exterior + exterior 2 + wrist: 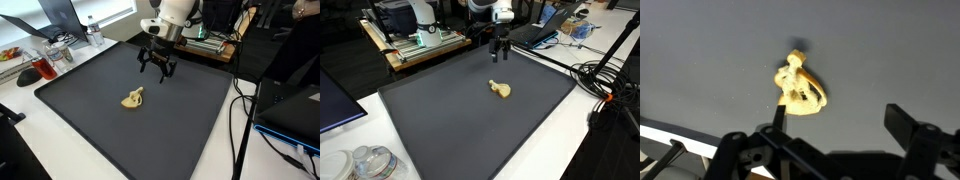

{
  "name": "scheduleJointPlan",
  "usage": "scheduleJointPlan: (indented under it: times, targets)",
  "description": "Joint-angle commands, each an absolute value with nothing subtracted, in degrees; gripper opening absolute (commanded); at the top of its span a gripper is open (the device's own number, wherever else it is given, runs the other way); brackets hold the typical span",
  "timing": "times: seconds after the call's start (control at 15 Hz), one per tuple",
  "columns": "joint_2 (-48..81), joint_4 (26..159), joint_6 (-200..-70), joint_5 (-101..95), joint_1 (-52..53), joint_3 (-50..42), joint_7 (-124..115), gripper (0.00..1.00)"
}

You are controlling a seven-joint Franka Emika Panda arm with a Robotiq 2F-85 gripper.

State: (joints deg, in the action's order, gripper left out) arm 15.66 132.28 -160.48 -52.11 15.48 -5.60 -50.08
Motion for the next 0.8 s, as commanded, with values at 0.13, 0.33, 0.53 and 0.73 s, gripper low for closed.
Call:
scheduleJointPlan:
  times: [0.13,0.33,0.53,0.73]
  targets:
    - [10.2,141.6,-176.9,-54.5,11.3,-9.0,-50.0,1.00]
    - [10.5,144.8,-186.2,-53.1,8.1,-9.6,-48.0,1.00]
    - [11.5,147.3,-194.3,-53.9,4.1,-9.3,-47.5,1.00]
    - [12.8,149.3,-199.8,-56.4,-1.0,-7.4,-49.7,1.00]
